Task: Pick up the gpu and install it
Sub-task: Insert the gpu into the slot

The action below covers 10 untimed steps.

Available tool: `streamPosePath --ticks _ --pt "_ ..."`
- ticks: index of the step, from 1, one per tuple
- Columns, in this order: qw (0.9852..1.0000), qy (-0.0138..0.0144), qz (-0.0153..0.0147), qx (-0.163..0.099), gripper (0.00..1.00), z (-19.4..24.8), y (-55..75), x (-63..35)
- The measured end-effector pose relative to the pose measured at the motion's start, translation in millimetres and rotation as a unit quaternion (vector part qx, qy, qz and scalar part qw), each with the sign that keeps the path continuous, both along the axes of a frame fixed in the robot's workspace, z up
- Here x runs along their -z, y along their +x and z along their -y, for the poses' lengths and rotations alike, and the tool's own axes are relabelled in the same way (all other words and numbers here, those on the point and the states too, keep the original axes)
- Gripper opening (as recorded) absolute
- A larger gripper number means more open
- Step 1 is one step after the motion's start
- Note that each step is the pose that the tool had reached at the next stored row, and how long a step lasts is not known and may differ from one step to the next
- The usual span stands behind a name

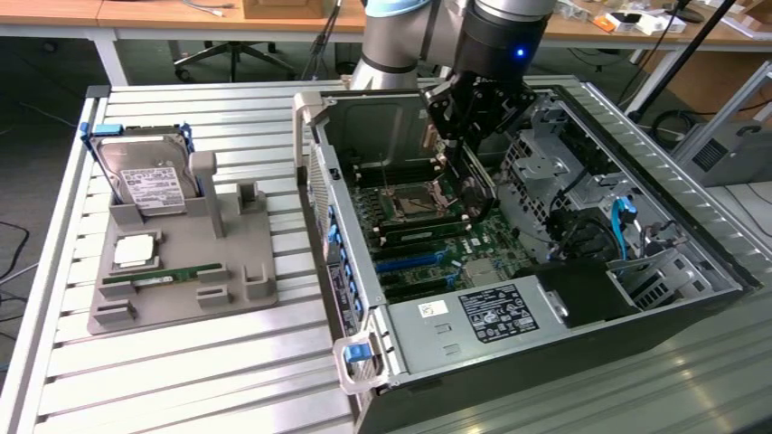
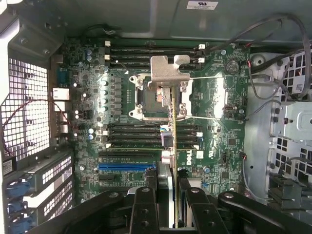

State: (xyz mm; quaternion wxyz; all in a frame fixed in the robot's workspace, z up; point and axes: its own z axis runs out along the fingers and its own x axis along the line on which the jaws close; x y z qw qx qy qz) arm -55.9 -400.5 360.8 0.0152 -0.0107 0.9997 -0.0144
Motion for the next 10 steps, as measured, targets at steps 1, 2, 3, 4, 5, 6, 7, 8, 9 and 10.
streamPosePath --ticks 1,2,3,4,5,6,7,8,9,10 --pt "1.0 0.0 0.0 0.0 0.27 0.0 0.0 0.0" --pt "1.0 0.0 0.0 -0.001 0.27 0.0 0.0 0.0" --pt "1.0 0.0 0.0 -0.001 0.27 0.0 0.0 0.0" --pt "1.0 0.0 0.0 -0.002 0.27 0.0 0.0 0.0" --pt "1.0 0.0 0.0 -0.002 0.27 0.0 0.0 0.0" --pt "1.0 0.0 0.0 -0.003 0.27 0.0 0.0 0.0" --pt "1.0 0.0001 0.0 -0.003 0.27 0.0 0.0 0.0" --pt "1.0 0.0 0.0 -0.004 0.27 0.0 0.0 0.0" --pt "1.0 0.0 0.0 -0.004 0.27 0.0 0.0 0.0" --pt "1.0 0.0 0.0 -0.005 0.27 0.0 0.0 0.0"
